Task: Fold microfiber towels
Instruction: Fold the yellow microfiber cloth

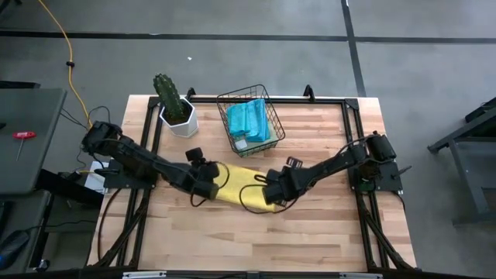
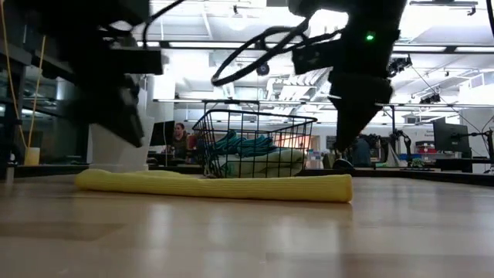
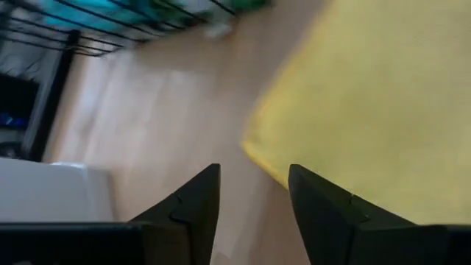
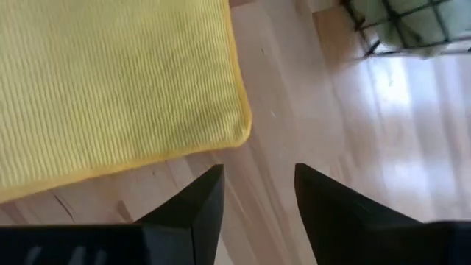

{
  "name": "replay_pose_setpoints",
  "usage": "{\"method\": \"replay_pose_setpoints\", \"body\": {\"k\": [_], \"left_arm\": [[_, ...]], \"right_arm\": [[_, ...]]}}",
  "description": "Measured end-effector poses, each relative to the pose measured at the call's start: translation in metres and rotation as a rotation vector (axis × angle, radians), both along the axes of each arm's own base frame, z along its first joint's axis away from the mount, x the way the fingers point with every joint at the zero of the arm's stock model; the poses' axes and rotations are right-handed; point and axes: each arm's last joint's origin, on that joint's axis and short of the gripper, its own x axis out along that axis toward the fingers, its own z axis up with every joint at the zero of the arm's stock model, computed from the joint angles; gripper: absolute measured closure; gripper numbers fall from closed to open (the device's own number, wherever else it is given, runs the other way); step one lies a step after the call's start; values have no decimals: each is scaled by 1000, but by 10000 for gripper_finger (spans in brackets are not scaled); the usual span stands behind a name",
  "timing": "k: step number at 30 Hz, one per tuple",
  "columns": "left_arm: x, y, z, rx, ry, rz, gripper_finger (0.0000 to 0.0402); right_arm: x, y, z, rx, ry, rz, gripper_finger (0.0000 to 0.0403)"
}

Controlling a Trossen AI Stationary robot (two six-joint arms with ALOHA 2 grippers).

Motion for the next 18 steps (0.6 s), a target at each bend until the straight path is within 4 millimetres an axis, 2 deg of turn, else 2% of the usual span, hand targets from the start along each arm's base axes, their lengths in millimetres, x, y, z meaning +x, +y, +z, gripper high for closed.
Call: {"method": "replay_pose_setpoints", "body": {"k": [5, 11, 14, 18], "left_arm": [[-18, -22, -7, -63, -29, -140, 252], [-31, -44, -12, -170, -164, -390, 254], [-32, -45, -16, -199, -179, -476, 255], [-35, -38, -22, -182, -150, -454, 263]], "right_arm": [[-20, 17, -15, -73, 11, 49, 249], [-45, 38, -37, 9, -110, 67, 256], [-47, 48, -42, 57, -194, 98, 256], [-43, 57, -43, 102, -290, 114, 256]]}}
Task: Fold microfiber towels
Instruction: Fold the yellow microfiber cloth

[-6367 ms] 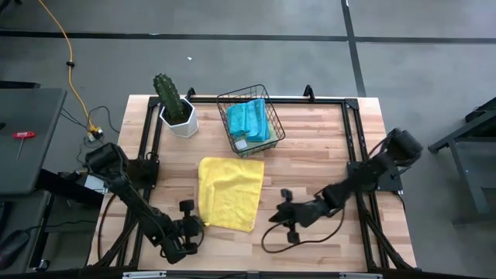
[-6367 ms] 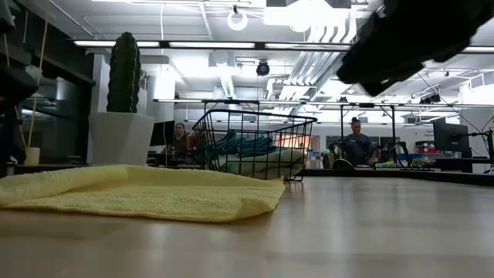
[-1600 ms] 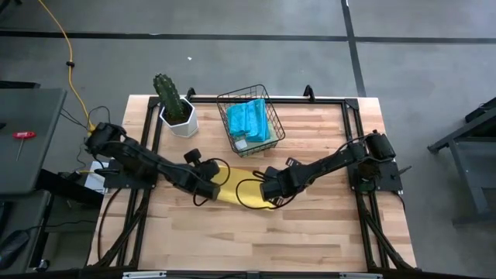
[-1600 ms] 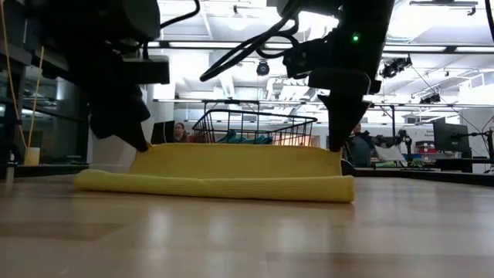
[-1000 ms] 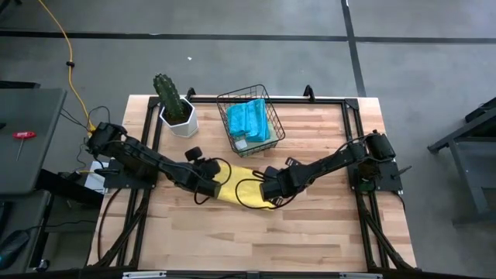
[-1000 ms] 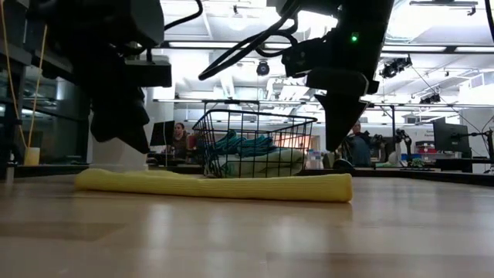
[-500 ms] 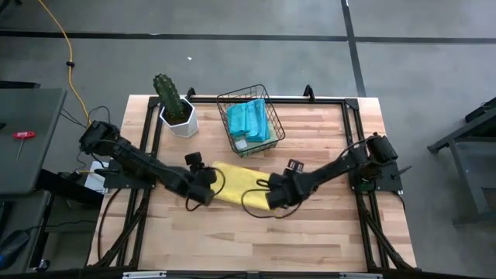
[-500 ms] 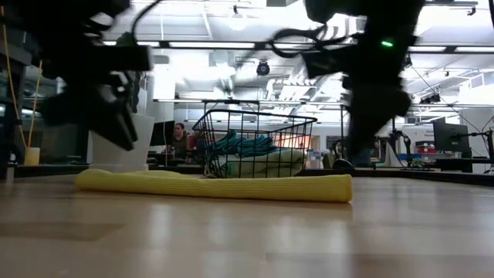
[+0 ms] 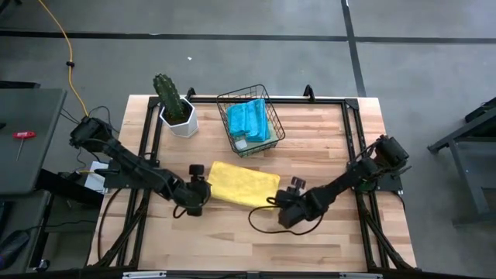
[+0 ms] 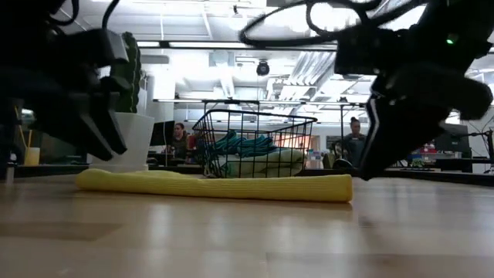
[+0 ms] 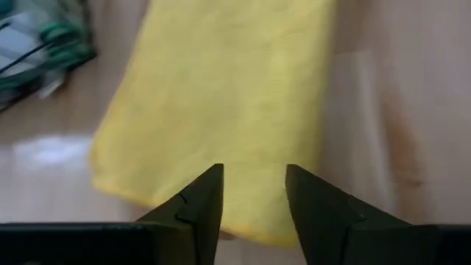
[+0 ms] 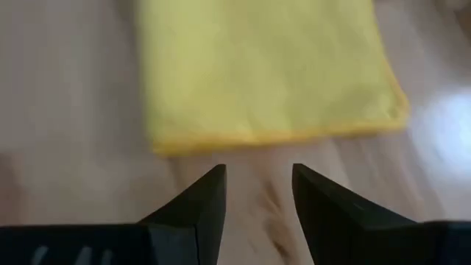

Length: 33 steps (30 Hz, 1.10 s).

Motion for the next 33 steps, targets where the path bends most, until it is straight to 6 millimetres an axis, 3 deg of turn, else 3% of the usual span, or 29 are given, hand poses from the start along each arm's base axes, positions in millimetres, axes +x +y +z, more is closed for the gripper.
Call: {"method": "replay_pose_setpoints", "body": {"k": [3, 9, 24, 33], "left_arm": [[-2, 7, -3, 37, -8, 61, 293], [-2, 11, -9, -31, 10, 103, 392], [-6, -24, -37, -159, -11, 229, 401], [-9, -42, -26, -223, -38, 189, 401]], "right_arm": [[6, 5, 2, 26, -69, 28, 256], [20, 12, 10, 45, -206, 137, 257], [33, 12, 19, 13, -309, 237, 257], [32, 12, 17, 22, -278, 295, 257]]}}
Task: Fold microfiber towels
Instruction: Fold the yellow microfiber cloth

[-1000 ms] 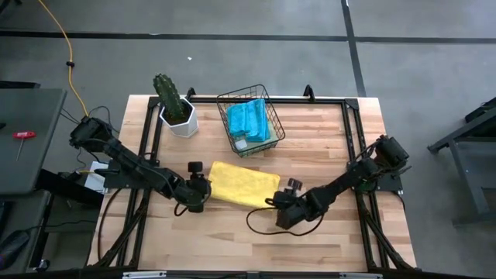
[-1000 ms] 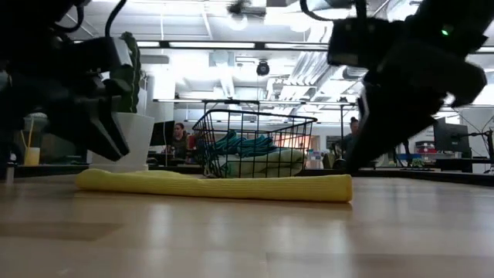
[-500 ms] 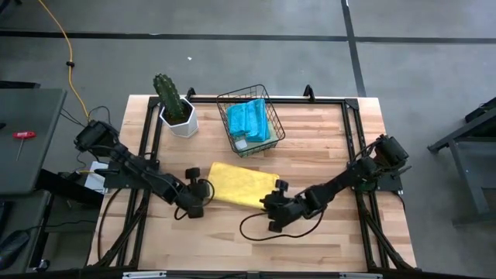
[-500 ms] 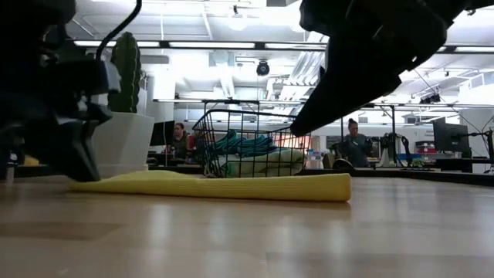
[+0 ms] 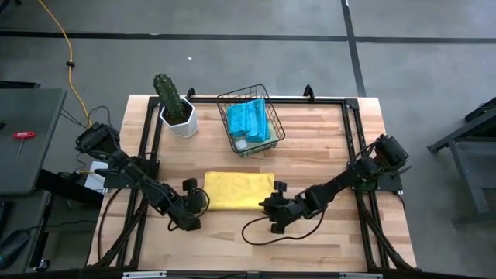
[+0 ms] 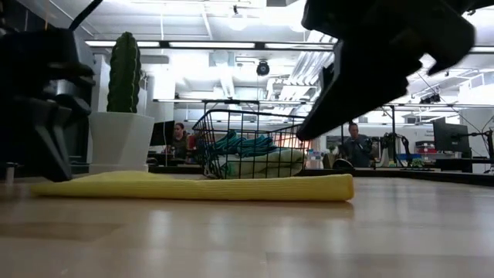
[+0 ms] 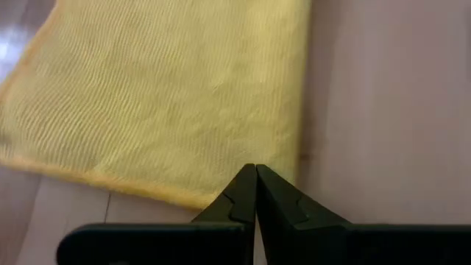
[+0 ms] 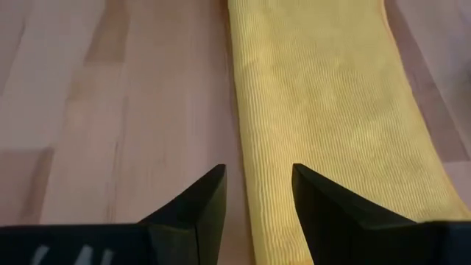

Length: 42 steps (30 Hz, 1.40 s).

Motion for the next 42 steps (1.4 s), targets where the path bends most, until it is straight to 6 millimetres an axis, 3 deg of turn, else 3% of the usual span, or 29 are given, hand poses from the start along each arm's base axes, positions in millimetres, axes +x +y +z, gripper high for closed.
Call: {"method": "replay_pose_setpoints", "body": {"k": [12, 17, 24, 42], "left_arm": [[0, 1, 3, 15, -14, 15, 401], [0, 1, 3, 18, -20, 23, 401], [0, 2, 3, 32, -22, 24, 401], [-1, 2, 3, 43, -8, 24, 401]], "right_arm": [[9, -16, -25, -42, 58, -104, 280], [10, -15, -28, -33, 58, -97, 323], [-4, -5, -33, -58, 139, -98, 397], [-20, 6, -37, -81, 222, -95, 382]]}}
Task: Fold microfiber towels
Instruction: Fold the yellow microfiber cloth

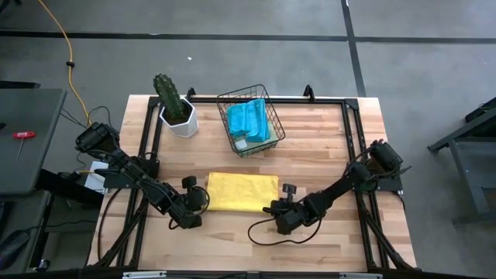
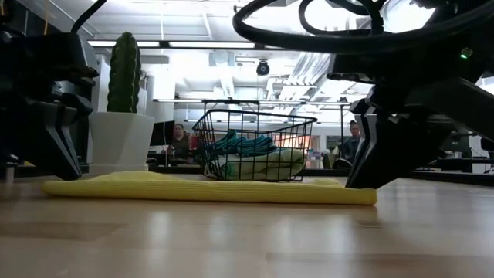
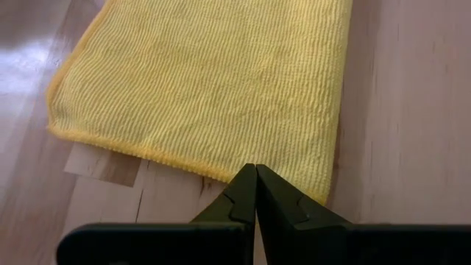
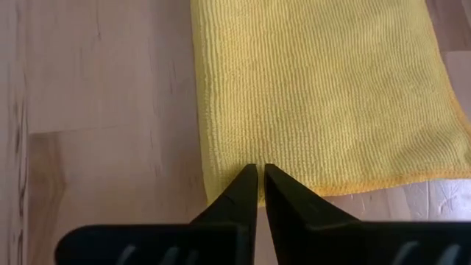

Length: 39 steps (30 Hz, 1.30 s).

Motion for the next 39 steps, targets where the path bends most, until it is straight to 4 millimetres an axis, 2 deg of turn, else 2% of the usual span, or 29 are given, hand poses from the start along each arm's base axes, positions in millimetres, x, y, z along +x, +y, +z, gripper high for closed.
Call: {"method": "replay_pose_setpoints", "body": {"k": [13, 24, 35, 39], "left_arm": [[0, -1, 0, 3, 4, -14, 401], [4, -8, 4, 39, -93, -38, 401], [10, -9, -25, 29, 3, -20, 401], [11, -10, -28, 44, -4, -17, 401]], "right_arm": [[0, 0, 0, 1, -1, 0, 382], [0, 0, 0, 3, -4, 0, 382], [0, 1, 0, 46, 12, -1, 382], [0, 1, 0, 46, 16, -3, 382]]}}
